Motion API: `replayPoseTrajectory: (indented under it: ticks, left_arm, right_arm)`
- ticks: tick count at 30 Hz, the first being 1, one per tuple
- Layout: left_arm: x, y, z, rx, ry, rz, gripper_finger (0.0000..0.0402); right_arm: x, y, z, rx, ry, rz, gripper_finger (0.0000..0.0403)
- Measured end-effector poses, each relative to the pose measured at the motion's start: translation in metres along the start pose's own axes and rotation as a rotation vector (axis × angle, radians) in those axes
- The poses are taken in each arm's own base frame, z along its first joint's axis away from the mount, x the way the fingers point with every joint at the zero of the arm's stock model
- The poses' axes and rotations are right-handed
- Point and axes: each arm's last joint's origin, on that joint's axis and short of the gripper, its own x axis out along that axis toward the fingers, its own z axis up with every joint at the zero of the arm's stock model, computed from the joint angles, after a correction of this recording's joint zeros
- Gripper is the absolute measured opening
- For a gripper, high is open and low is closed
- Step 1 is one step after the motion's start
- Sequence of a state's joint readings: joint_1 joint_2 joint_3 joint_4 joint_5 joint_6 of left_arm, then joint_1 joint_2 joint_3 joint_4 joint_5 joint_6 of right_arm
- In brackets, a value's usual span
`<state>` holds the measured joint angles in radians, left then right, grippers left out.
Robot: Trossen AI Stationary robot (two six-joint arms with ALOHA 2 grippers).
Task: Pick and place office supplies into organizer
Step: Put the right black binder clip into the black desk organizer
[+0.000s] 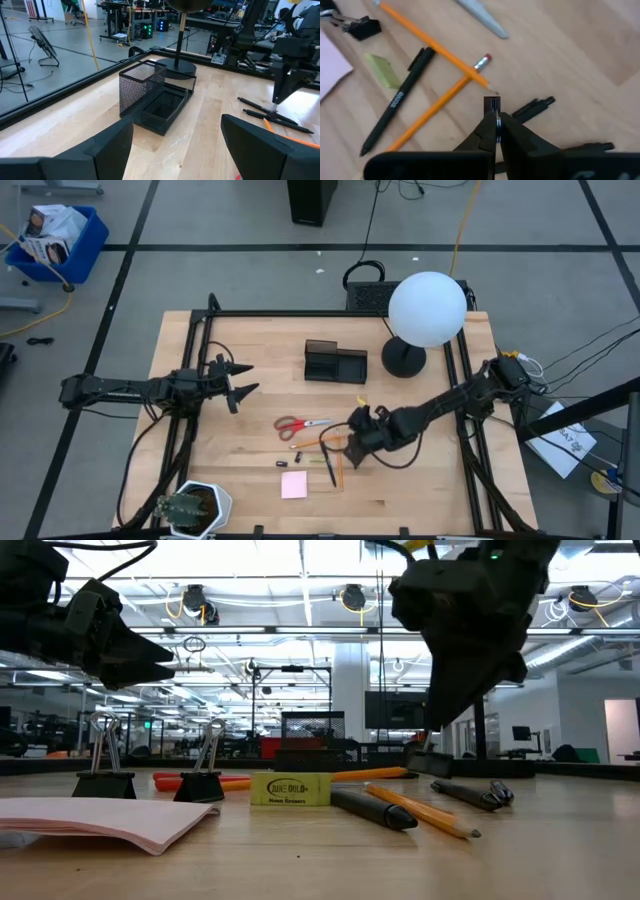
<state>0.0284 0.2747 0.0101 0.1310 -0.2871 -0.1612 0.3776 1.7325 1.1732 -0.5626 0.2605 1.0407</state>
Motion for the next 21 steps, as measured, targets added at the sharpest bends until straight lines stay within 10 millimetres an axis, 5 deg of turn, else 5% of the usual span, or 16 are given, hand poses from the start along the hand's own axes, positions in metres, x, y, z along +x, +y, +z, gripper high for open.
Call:
replayPoseTrajectory:
  ticks: [11, 21]
  left_arm:
    - [0.000, 0.000, 0.000, 0.000, 0.000, 0.000, 0.0306]
    - [0.000, 0.000, 0.000, 0.000, -0.001, 0.000, 0.0306]
  right_arm:
    - [0.001, 0.009, 0.013, -0.030, 0.003, 0.169, 0.0004]
    - [0.001, 0.010, 0.042, -0.206, -0.275, 0.168, 0.0004]
